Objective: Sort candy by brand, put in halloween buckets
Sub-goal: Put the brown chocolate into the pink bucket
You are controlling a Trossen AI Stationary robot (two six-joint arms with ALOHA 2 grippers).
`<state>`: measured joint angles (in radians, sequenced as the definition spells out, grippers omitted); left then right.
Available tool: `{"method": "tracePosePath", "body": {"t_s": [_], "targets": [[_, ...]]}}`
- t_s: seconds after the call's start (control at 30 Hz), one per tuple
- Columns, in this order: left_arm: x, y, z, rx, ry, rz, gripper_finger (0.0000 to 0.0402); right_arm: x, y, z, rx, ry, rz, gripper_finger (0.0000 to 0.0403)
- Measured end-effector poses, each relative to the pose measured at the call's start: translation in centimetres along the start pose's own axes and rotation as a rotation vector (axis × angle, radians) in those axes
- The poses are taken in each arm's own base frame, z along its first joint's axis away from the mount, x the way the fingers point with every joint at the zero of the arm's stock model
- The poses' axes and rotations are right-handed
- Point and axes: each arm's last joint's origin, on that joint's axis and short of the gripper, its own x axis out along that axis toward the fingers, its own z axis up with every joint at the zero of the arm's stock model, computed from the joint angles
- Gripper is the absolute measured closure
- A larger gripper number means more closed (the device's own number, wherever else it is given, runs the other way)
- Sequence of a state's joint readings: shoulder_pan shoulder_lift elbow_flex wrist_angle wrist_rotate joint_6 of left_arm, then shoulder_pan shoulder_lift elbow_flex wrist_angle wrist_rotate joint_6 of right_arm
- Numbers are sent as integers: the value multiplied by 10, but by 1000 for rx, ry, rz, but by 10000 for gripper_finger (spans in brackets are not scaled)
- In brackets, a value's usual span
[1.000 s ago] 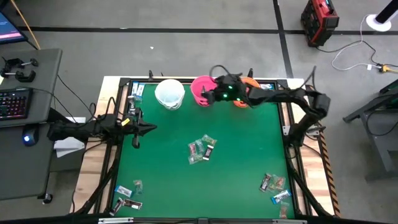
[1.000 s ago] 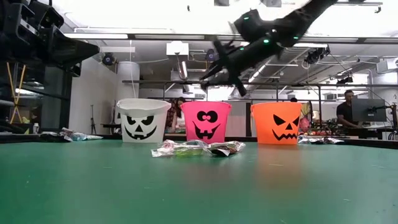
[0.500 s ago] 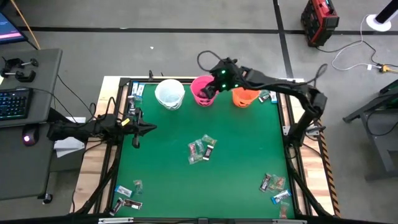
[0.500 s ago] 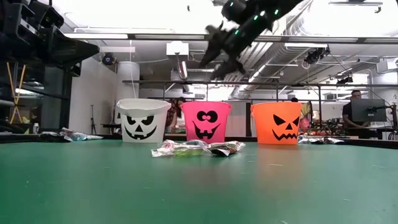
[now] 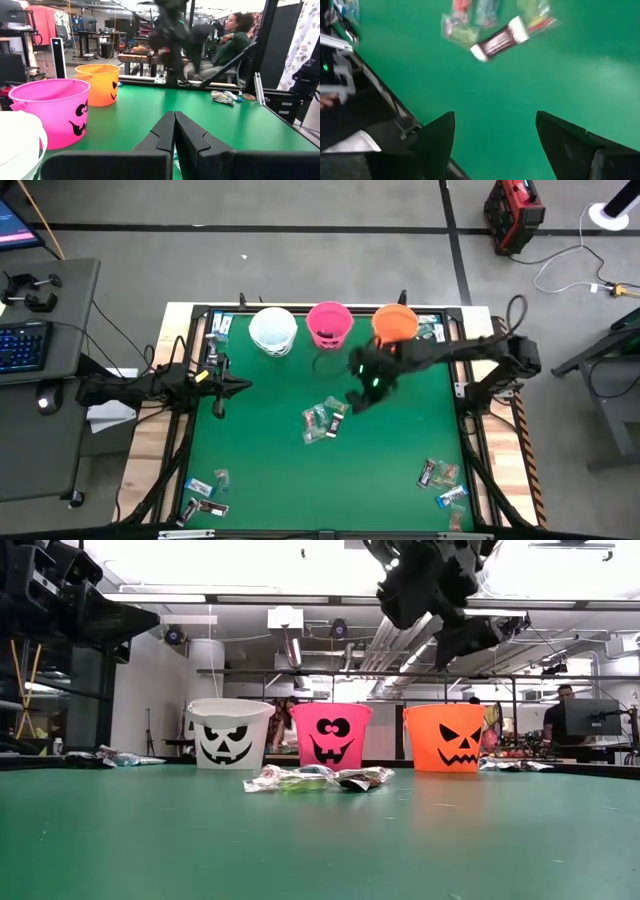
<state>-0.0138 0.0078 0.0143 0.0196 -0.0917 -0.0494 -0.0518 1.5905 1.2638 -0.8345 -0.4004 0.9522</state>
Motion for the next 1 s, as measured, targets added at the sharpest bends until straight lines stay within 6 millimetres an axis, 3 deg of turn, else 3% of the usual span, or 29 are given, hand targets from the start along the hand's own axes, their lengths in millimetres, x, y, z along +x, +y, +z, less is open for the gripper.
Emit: {"method": "tracePosePath", "body": {"t_s": [0.17, 0.4, 0.83, 0.93, 1.0], "targets": [[0, 0, 0, 0, 1, 1, 401, 45, 19, -5, 174, -127, -41, 132], [0, 0, 0, -54, 0, 0, 401, 96, 16, -5, 373, -166, -169, 132], [0, 0, 0, -53, 1, 0, 401, 140, 14, 12, 452, -218, -252, 134], [0, 0, 0, -53, 1, 0, 401, 142, 13, 12, 447, -226, -262, 158], [0, 0, 0, -53, 0, 0, 401, 142, 12, 12, 442, -232, -276, 198]]}}
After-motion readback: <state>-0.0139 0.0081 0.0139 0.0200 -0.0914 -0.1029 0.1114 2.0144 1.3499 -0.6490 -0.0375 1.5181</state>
